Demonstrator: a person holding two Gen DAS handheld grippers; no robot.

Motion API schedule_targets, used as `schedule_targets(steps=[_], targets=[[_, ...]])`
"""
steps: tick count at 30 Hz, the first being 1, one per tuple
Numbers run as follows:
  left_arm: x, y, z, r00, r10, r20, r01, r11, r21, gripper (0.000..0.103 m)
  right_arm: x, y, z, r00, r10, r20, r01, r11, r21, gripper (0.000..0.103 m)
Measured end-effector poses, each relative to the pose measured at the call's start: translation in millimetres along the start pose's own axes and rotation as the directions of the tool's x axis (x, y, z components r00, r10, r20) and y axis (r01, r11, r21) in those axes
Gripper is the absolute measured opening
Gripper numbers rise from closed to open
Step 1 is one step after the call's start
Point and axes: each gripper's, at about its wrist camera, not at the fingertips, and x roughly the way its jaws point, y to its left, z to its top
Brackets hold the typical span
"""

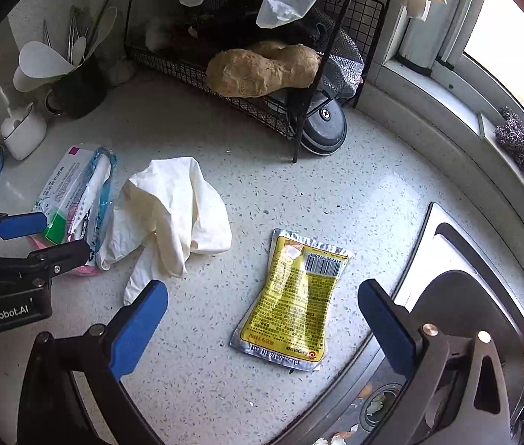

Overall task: Collect trash
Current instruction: 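Move both tools toward the pink-blue plastic bag and the latex gloves, then grasp the pink-blue plastic bag with the left tool while the right tool grasps the gloves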

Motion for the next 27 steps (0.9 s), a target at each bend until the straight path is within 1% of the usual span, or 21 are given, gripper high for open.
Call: schedule_targets(steps=[1,2,4,7,12,15,18,20,24,27], targets=[[3.5,0.6,-0.5,1.0,-0.01,-0.009,0.01,1.0,-0.002,0.034,0.7,-0.7,0.0,1.0,0.001,-0.001,-0.001,1.0,0.001,0.103],[5.6,0.9,-1.4,1.0,-0.014,-0.012,0.014,1.0,-0.003,0.031,0.6,-1.3,0.0,1.0,0.01,0.0,-0.01,1.0,0.001,0.103],[6.3,0.5,-3.8,1.0,-0.025,-0.015,0.025,1.0,-0.001,0.02,-0.3,-2.2,0.1,0.999,0.036,0.003,-0.036,0.999,0.004,0.103],[0.6,0.4,-7.0,0.999,-0.033,-0.001,0.033,0.999,-0.004,0.013,-2.6,-2.2,0.9,0.997,0.071,0.01,-0.071,0.997,-0.001,0.103],[-23.8,7.2,-15.9,0.998,-0.034,0.048,0.035,0.999,-0.017,0.01,-10.9,8.2,9.9,0.99,0.138,0.018,-0.137,0.99,-0.038,0.103],[-37.2,14.3,-21.5,0.997,-0.03,0.073,0.033,0.998,-0.044,0.009,-17.4,19.9,20.3,0.983,0.181,0.033,-0.177,0.98,-0.093,0.103],[-46.5,25.4,-22.7,0.995,-0.016,0.096,0.024,0.997,-0.08,0.008,-19.4,29.6,30.4,0.978,0.204,0.051,-0.194,0.968,-0.157,0.103],[-47.9,31.7,-23.3,0.995,-0.006,0.104,0.016,0.995,-0.097,0.008,-12.5,38.1,38.1,0.974,0.225,0.041,-0.213,0.958,-0.193,0.103],[-35.6,40.9,-27.7,0.996,0.005,0.087,0.006,0.991,-0.133,0.008,8.1,54.0,48.2,0.96,0.28,-0.026,-0.278,0.931,-0.236,0.103],[-24.4,45.9,-32.1,0.998,0.002,0.07,0.01,0.985,-0.17,0.008,18.8,63.2,49.1,0.956,0.292,-0.038,-0.29,0.916,-0.276,0.102]])
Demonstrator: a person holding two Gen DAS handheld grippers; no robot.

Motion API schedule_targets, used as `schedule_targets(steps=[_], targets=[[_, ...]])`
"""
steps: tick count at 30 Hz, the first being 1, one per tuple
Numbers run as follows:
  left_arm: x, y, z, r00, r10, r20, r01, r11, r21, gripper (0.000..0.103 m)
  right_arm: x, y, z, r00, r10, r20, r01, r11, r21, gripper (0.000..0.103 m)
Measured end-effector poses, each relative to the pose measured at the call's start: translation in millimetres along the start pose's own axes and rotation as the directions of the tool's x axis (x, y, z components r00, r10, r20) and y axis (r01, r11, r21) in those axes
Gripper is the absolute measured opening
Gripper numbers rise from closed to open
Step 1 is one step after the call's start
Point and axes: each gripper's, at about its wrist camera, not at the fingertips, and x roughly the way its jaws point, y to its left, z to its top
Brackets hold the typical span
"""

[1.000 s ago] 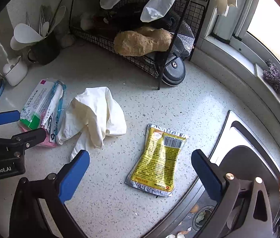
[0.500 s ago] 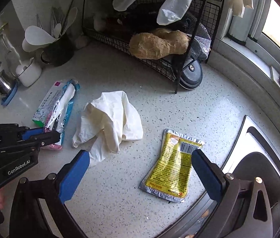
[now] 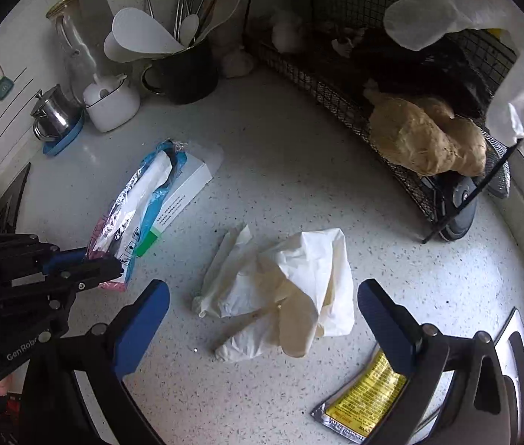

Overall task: Collect trash
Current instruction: 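Grasp the pink-blue plastic bag with the left tool while the right tool grasps the gloves, then carry the plastic bag and the gloves down to the red bin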

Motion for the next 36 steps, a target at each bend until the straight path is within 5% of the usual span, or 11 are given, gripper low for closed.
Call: schedule_targets(steps=[3,11,15,36], targets=[[6.5,1.7,-2.3,1.0,0.021,-0.012,-0.021,1.0,-0.004,0.008,17.5,2.6,2.6,1.0,-0.006,-0.01,0.006,0.999,-0.032,0.089],[9.6,-3.7,-5.7,0.999,0.049,0.012,-0.049,0.999,0.002,0.008,43.5,5.4,-4.3,0.995,0.01,-0.101,-0.014,0.999,-0.042,0.016],[-2.6,-10.8,-19.5,0.999,0.031,0.037,-0.031,0.999,0.012,0.008,26.9,4.7,-16.4,0.993,0.066,-0.102,-0.067,0.998,-0.003,0.009],[-152.0,-21.9,-167.3,0.972,-0.01,0.236,0.003,1.0,0.028,0.008,-154.2,77.0,-127.6,0.989,0.017,0.148,-0.013,0.999,-0.032,0.007]])
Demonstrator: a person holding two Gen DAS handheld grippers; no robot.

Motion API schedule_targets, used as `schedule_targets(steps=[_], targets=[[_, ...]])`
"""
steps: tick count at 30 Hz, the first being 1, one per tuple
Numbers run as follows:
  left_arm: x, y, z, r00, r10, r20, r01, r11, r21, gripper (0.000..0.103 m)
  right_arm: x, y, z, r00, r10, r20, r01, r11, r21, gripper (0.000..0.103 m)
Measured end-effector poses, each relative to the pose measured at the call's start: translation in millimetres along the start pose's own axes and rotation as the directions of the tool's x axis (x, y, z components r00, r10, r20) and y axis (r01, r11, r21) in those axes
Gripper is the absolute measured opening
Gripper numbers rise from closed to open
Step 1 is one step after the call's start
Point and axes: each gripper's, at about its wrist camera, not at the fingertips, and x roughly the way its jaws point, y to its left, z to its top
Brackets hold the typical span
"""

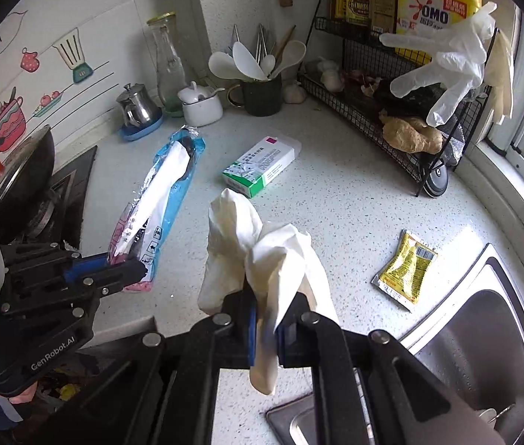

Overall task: Collect trash
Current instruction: 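Carry the plastic bag and the gloves down to the red bin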

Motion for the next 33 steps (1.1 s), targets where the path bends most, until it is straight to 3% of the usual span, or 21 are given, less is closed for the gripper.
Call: schedule_targets(steps=[6,18,26,33], targets=[[-56.4,5.4,-55.5,0.999,0.021,0.046,-0.021,1.0,-0.002,0.008,-33.6,49.8,-34.6,0.998,0.008,0.058,-0.006,1.0,-0.029,0.007],[-130.8,18.2,-180.5,0.997,0.064,0.036,-0.062,0.996,-0.064,0.008,-73.7,126.1,-112.8,0.995,0.072,0.068,-0.067,0.996,-0.064,0.007],[-147.6,24.5,-233.8,0.997,0.074,-0.009,-0.074,0.989,-0.128,0.008,-81.4,158.2,-145.5,0.994,0.109,0.018,-0.107,0.989,-0.097,0.007],[-132.0,38.4,-270.7,0.995,0.058,-0.083,-0.076,0.971,-0.225,0.008,-56.8,171.9,-167.4,0.989,0.14,-0.051,-0.145,0.983,-0.115,0.007]])
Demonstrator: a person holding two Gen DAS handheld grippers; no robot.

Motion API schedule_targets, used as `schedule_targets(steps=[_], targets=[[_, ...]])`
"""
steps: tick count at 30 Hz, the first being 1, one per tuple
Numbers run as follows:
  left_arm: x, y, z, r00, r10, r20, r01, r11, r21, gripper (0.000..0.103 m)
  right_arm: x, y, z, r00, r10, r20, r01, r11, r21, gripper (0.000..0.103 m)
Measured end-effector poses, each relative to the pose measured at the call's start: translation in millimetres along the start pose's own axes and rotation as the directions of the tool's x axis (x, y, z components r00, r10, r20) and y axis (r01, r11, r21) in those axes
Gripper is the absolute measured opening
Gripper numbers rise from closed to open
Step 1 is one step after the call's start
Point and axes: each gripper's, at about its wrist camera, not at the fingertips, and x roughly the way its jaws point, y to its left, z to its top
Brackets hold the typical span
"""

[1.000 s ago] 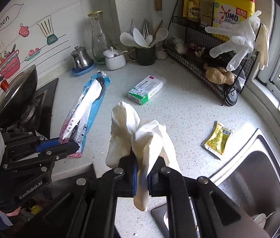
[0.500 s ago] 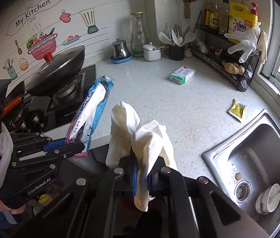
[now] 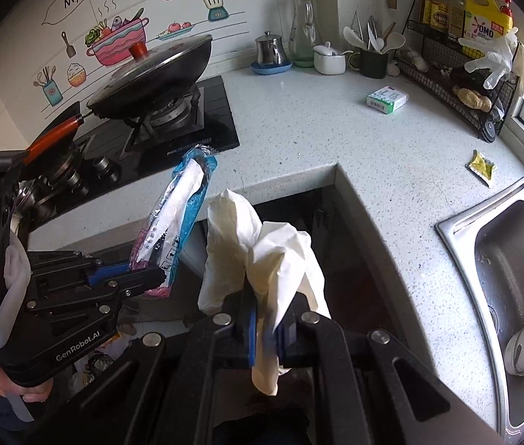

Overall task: Collect trash
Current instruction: 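Carry the plastic bag and the gloves down to the red bin, then open both tools to drop the plastic bag and the gloves into the bin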

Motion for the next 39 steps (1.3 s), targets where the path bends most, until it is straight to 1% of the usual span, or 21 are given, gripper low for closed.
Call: schedule_targets(steps=[3,7,9,11,14,16,19,22,25,28,31,33,35,39], targets=[[18.9,7.6,-14.1,0.999,0.002,-0.043,-0.003,1.0,-0.031,0.008,20.5,-0.9,-9.0,0.999,0.004,-0.037,-0.004,1.0,-0.003,0.007],[55.2,18.4,-32.8,0.994,-0.004,-0.111,-0.004,0.997,-0.072,0.008,54.3,-4.8,-24.1,0.997,0.029,-0.077,-0.029,1.0,-0.001,0.007],[76.8,23.7,-40.9,0.99,-0.007,-0.143,-0.006,0.996,-0.09,0.008,73.1,-7.2,-32.4,0.994,0.037,-0.101,-0.036,0.999,0.004,0.007],[97.5,26.7,-49.1,0.988,0.007,-0.155,-0.022,0.995,-0.096,0.008,94.2,-11.7,-41.5,0.991,0.044,-0.126,-0.043,0.999,0.014,0.007],[131.9,34.7,-60.4,0.984,-0.014,-0.18,-0.011,0.99,-0.138,0.008,123.6,-18.9,-53.9,0.987,0.058,-0.149,-0.056,0.998,0.019,0.007],[159.3,38.7,-69.6,0.978,-0.021,-0.207,-0.011,0.988,-0.155,0.008,141.5,-23.9,-63.9,0.987,0.053,-0.153,-0.053,0.999,0.009,0.007],[199.5,43.2,-84.2,0.97,-0.012,-0.243,-0.023,0.99,-0.142,0.008,170.5,-33.3,-78.3,0.985,0.05,-0.167,-0.048,0.999,0.014,0.007],[237.9,47.7,-99.3,0.963,-0.02,-0.267,-0.016,0.991,-0.133,0.008,202.1,-42.6,-96.4,0.981,0.052,-0.188,-0.048,0.998,0.029,0.007],[279.2,53.6,-114.6,0.959,-0.024,-0.284,-0.012,0.992,-0.124,0.008,239.5,-51.7,-117.7,0.976,0.051,-0.214,-0.037,0.997,0.07,0.007],[323.6,62.4,-131.2,0.95,-0.044,-0.31,-0.001,0.99,-0.143,0.008,278.5,-57.0,-134.0,0.968,0.046,-0.245,-0.02,0.994,0.11,0.007],[361.8,63.7,-144.0,0.944,-0.037,-0.328,-0.003,0.992,-0.123,0.008,309.7,-65.3,-151.5,0.964,0.042,-0.263,-0.008,0.992,0.13,0.007],[383.8,63.5,-151.7,0.94,-0.03,-0.341,-0.006,0.995,-0.104,0.008,324.1,-74.7,-155.4,0.961,0.037,-0.273,0.002,0.99,0.141,0.007],[401.9,61.5,-157.3,0.936,-0.035,-0.349,0.004,0.996,-0.091,0.008,339.4,-81.6,-167.1,0.957,0.041,-0.286,0.002,0.988,0.151,0.007],[428.8,58.7,-165.8,0.929,-0.032,-0.369,0.008,0.998,-0.067,0.009,363.1,-95.7,-176.2,0.95,0.039,-0.31,0.01,0.987,0.157,0.007]])
